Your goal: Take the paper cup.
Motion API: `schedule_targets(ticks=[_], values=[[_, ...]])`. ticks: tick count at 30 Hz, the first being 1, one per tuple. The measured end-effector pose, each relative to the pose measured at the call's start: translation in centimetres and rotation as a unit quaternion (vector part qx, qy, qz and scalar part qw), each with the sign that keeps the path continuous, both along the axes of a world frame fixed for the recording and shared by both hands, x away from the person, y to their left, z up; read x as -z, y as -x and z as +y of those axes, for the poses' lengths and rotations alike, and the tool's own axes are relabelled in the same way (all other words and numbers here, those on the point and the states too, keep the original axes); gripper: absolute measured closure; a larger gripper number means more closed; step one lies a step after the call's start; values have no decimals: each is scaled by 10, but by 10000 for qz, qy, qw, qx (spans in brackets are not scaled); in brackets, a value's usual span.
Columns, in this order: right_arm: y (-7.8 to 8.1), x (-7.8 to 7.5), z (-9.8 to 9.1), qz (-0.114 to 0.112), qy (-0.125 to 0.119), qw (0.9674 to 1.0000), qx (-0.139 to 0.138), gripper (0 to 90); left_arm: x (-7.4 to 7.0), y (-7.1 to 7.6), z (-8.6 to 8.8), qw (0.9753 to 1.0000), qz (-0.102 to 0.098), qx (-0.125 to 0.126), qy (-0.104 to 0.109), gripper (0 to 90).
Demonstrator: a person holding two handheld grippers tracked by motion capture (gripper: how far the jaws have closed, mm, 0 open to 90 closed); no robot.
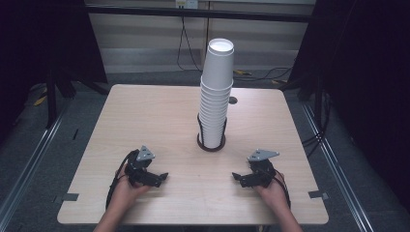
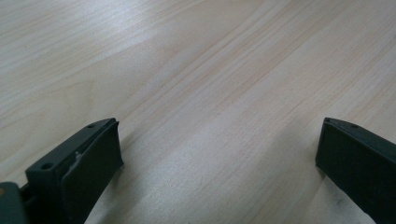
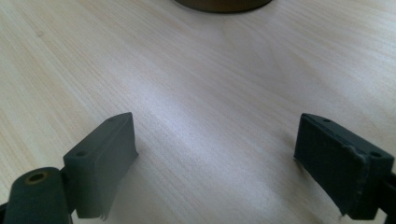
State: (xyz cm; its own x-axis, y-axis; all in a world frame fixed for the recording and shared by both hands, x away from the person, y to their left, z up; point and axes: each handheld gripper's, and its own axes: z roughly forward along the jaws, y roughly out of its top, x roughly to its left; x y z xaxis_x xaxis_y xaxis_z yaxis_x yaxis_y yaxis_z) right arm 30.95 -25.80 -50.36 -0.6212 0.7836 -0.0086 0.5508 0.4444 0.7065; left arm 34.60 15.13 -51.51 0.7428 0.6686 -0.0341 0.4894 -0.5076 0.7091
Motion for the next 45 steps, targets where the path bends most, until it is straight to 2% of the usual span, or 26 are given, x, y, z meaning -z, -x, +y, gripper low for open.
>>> schedule_targets(ticks=[9,19,22,24,26,27,29,33,36,39,40,42,45], values=[[1,0,1,-6,-4,10000,-68,129,0,1,0,10000,3,12,43,1],[3,0,2,12,-59,9998,-191,144,-1,3,3,9999,-62,81,73,46],[4,-1,2,55,-187,9995,-254,144,-3,3,3,9996,-35,266,84,86],[5,-3,2,55,-216,9995,-244,144,-3,3,4,9993,67,280,233,97],[6,-8,3,32,-209,9994,-259,143,-5,3,3,9982,177,338,462,92],[7,-10,3,-19,-284,9992,-267,143,-8,2,4,9981,147,395,442,91],[7,-18,4,-111,-458,9986,-255,143,-12,2,3,9967,158,438,669,88],[8,-31,10,-258,-528,9977,-337,155,-20,-2,5,9949,222,459,868,70],[5,-37,15,-219,-568,9972,-446,155,-28,-5,5,9938,276,476,970,59],[2,-43,17,-254,-569,9973,-399,153,-35,-8,4,9935,261,478,998,53],[-2,-51,18,-326,-682,9965,-361,153,-42,-11,3,9932,253,526,1003,50],[-5,-57,19,-330,-806,9957,-307,153,-51,-14,1,9932,216,571,991,49],[-12,-70,21,-388,-931,9946,-256,153,-63,-19,-3,9922,211,656,1042,48]])
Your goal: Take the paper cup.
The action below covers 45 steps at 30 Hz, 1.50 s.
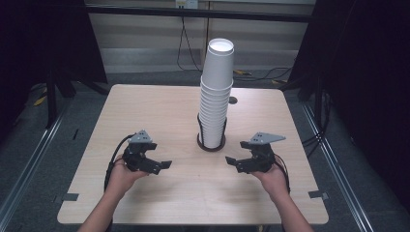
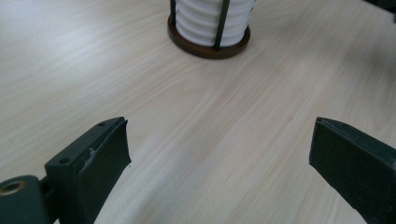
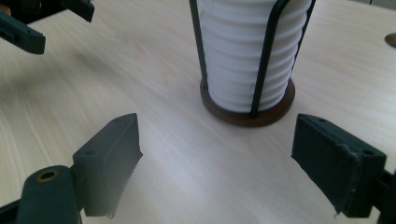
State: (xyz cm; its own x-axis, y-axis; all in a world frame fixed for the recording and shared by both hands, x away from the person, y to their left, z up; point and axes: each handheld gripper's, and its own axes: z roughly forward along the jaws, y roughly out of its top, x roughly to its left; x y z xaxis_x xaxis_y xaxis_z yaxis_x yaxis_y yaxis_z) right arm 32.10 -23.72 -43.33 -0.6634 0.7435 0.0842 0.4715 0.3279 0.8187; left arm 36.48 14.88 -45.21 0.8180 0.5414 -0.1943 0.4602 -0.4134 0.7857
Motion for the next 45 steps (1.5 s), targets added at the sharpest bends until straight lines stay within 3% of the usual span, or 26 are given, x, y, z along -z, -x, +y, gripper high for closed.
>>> schedule_targets(ticks=[3,5,10,14,17,21,26,29,32,37,45], values=[[-6,-15,4,-118,65,9999,65,145,-16,-5,-6,9999,-79,86,-33,42],[-11,-27,5,-187,-83,9997,104,145,-28,-9,-10,9998,-119,160,54,42],[-24,-52,7,-206,-421,9986,248,144,-52,-18,-19,9994,-227,266,-9,30],[-33,-69,7,-301,-539,9974,374,141,-69,-26,-24,9990,-300,295,-122,27],[-38,-81,8,-463,-561,9963,468,141,-79,-31,-31,9991,-261,345,-50,19],[-46,-94,9,-508,-645,9955,474,141,-90,-38,-40,9988,-291,394,-53,14],[-50,-105,14,-626,-518,9959,405,141,-104,-46,-46,9987,-322,390,54,13],[-55,-112,18,-630,-523,9960,362,136,-115,-54,-53,9988,-217,419,151,4],[-60,-114,19,-639,-522,9957,411,134,-123,-58,-57,9987,-268,417,73,0],[-65,-120,20,-712,-532,9952,417,135,-142,-67,-62,9982,-302,424,294,0],[-73,-130,22,-841,-585,9936,474,132,-160,-77,-72,9982,-386,317,347,0]])
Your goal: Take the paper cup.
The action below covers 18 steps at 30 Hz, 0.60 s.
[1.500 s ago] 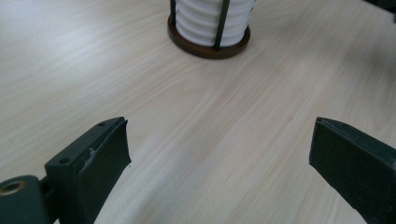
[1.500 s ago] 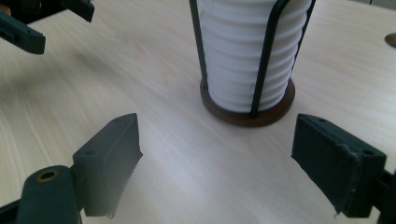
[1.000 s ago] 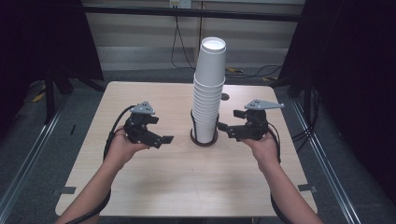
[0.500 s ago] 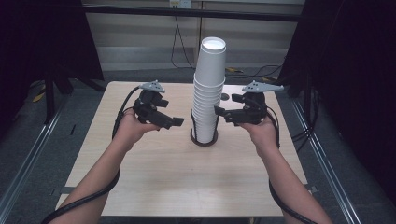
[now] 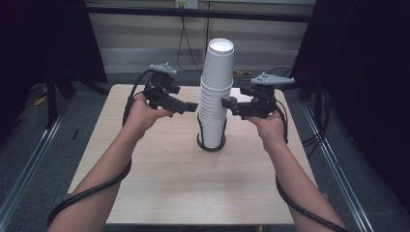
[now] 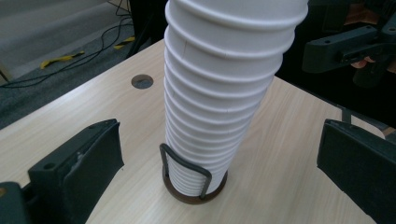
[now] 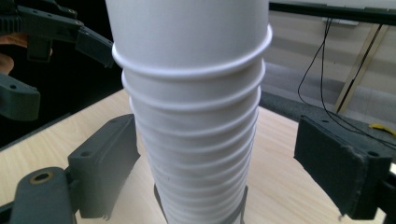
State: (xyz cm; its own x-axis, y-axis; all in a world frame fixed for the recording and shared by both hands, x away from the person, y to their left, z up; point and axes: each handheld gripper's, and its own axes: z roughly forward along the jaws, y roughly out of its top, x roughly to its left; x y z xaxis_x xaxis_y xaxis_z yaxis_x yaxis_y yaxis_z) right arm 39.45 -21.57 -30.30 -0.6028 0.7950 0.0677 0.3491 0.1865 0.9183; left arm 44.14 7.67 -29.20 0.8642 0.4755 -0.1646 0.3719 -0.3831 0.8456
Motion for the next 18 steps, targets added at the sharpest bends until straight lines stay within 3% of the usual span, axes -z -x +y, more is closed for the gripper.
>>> schedule_targets(ticks=[5,6,9,14,18], values=[[-5,-3,2,-16,-55,10000,-22,131,-8,-6,-8,10000,-21,4,-23,0],[-7,-5,4,-39,-157,9998,-76,128,-10,-7,-11,10000,-56,-10,24,0],[-10,-6,11,-72,78,9999,-100,128,-16,-10,-16,9999,-26,24,104,0],[-15,-4,20,-44,50,9999,-123,122,-26,-15,-30,9999,-118,2,4,0],[-16,-5,25,-102,188,9997,-130,118,-33,-17,-43,9997,-158,75,141,0]])
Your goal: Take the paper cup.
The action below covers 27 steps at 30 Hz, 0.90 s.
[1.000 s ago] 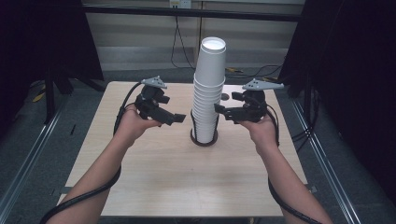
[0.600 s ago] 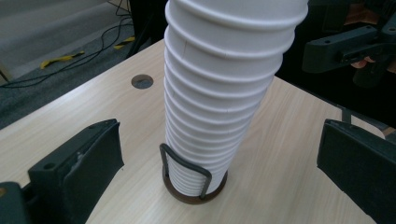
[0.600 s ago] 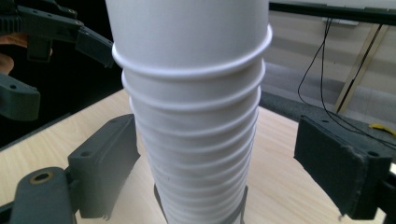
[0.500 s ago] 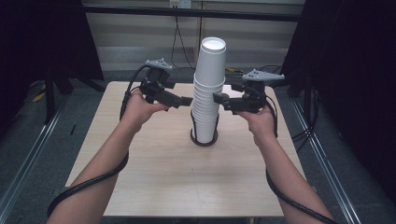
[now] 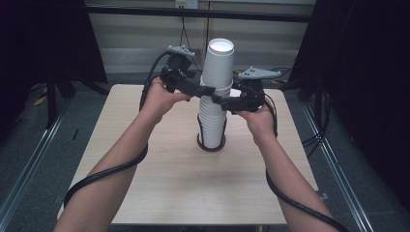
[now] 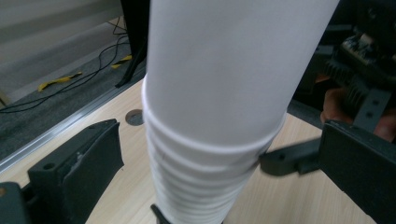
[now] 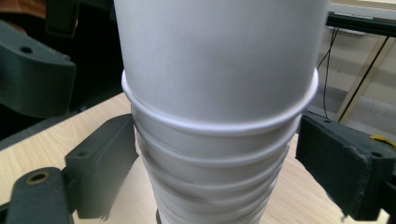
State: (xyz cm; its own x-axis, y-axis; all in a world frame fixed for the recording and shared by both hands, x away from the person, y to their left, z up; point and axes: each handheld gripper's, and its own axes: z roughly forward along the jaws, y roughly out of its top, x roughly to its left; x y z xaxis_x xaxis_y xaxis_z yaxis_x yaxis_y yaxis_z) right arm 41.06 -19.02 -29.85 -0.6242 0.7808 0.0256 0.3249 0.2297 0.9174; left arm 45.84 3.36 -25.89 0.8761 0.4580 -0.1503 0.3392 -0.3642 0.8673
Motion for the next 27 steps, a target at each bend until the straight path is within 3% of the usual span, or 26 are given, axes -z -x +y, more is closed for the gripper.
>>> schedule_targets(ticks=[4,8,15,19,22,27], values=[[-1,-2,0,-50,3,10000,-20,120,-2,-5,-12,9999,78,-106,82,0],[-1,0,0,-29,-183,9998,13,120,1,-9,-21,9997,133,-162,129,2],[-2,5,-4,0,-323,9995,-70,117,4,-12,-36,9996,-13,-285,-25,11],[-3,6,-4,15,-324,9994,-75,117,6,-13,-40,9994,-106,-333,42,20],[-3,6,-3,31,-312,9995,-66,115,9,-16,-42,9988,-14,-394,279,42],[-4,6,-3,-1,-319,9995,-47,116,9,-17,-41,9986,-2,-432,298,65]])
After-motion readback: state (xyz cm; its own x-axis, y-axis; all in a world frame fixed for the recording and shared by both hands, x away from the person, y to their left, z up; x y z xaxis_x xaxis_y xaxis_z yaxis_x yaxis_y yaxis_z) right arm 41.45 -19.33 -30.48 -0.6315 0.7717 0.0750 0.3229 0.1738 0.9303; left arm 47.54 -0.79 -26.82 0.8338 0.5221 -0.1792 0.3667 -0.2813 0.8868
